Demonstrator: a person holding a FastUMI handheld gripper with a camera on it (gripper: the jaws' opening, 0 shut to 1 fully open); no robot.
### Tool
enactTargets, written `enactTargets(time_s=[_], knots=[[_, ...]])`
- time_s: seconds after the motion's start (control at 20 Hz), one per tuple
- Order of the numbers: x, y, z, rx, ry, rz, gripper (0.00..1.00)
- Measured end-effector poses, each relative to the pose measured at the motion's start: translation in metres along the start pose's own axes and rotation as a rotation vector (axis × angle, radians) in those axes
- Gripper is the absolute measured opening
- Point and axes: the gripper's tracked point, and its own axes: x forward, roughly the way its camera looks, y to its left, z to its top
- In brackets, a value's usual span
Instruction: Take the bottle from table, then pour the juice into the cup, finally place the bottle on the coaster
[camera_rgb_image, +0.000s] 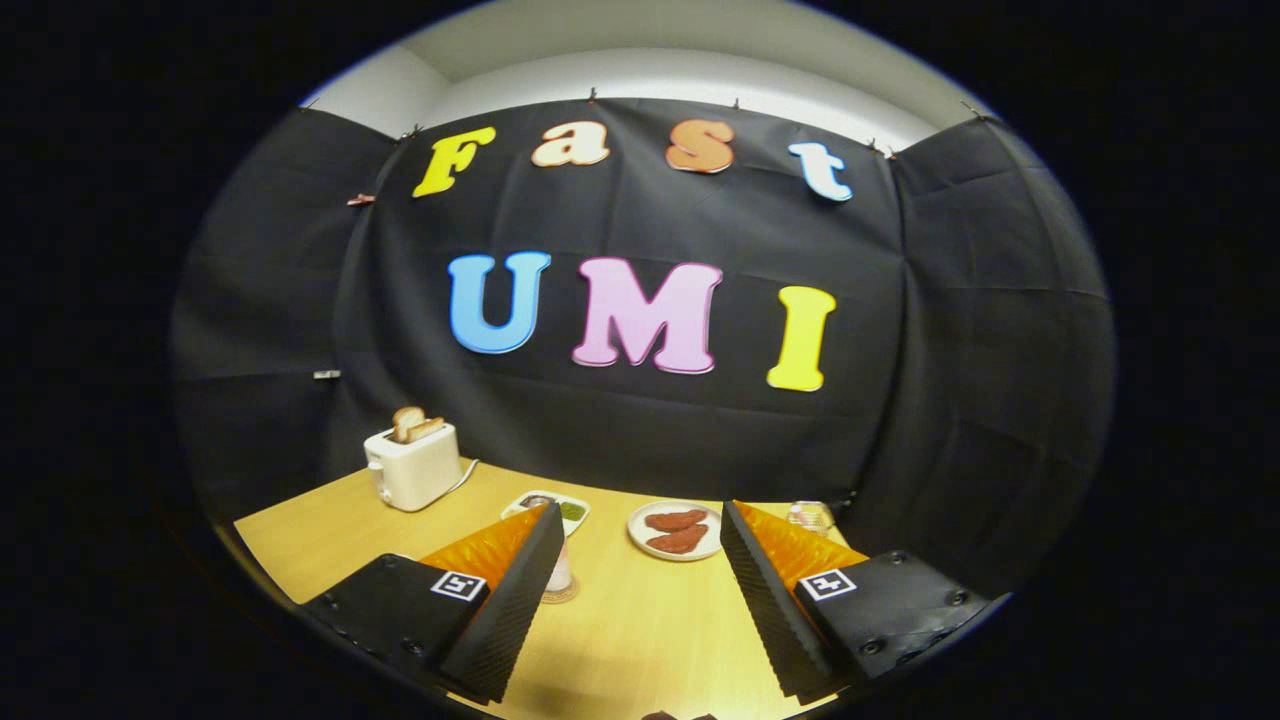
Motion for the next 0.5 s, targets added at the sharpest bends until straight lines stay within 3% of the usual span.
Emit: enactTargets(time_s=[0.25,0.5], knots=[[-0.058,-0.046,0.029,0.003,-0.039,-0.151,0.97],[-0.086,-0.057,0.036,0.023,-0.062,-0.201,0.97]])
